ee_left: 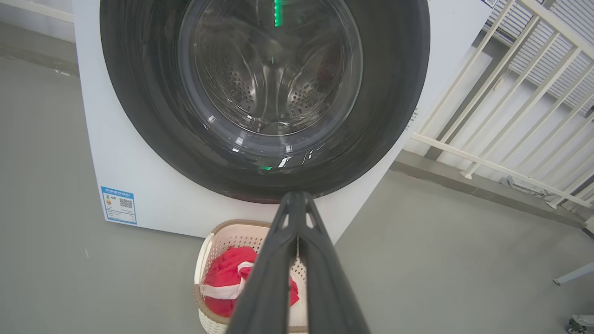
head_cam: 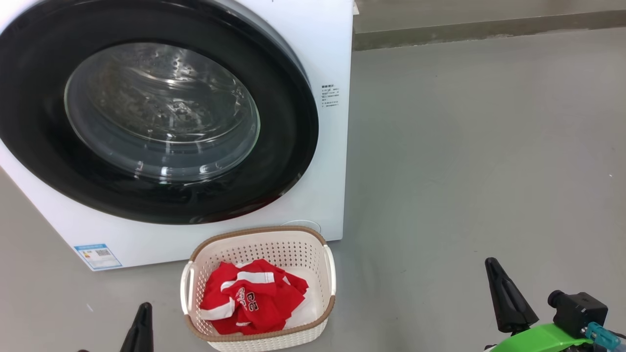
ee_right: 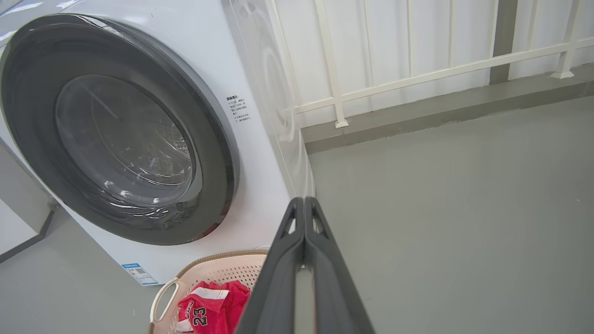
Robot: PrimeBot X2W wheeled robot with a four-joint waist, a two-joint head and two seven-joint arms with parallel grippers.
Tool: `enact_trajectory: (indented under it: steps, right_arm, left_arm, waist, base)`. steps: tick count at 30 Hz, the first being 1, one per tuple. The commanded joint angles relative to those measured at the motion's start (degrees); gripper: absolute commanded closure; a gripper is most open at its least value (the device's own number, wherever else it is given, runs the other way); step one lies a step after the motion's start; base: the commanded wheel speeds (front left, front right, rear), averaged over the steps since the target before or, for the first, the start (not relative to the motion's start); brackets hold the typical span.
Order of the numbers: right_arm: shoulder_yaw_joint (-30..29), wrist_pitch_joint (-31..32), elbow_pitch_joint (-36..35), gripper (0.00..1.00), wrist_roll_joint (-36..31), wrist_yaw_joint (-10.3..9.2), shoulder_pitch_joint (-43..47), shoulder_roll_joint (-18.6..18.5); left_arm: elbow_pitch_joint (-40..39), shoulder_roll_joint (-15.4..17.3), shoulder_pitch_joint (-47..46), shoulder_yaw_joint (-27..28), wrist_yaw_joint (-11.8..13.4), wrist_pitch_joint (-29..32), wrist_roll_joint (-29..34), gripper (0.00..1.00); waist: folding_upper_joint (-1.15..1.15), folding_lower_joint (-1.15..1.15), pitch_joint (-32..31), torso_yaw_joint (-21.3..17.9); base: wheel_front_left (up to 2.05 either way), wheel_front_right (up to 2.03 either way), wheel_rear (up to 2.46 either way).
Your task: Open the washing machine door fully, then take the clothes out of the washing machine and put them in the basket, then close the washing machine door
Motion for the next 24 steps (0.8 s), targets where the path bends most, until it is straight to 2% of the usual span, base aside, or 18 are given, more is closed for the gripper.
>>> enact_trajectory:
  steps: [1,24]
  right_arm:
    - [-0.2,0.1,-1.3,1.0,1.8,-0.01,-2.6,-0.7]
    - [-0.9,3.7,-0.8,1.0,17.0,-0.02,-4.1,-1.2]
  left_arm:
    - [-1.1,0.4,-2.4,0.9,-0.6,0.3,-1.1,1.0]
    - [0.9,-0.3,-4.7,1.9,-1.5,3.7,-14.6,1.0]
  waist:
    - [0.0,-0.01,0.0,0.0]
    - [0.0,-0.01,0.5,0.6]
  base:
    - [0.0,0.0,0.0]
    - [0.0,0.0,0.0]
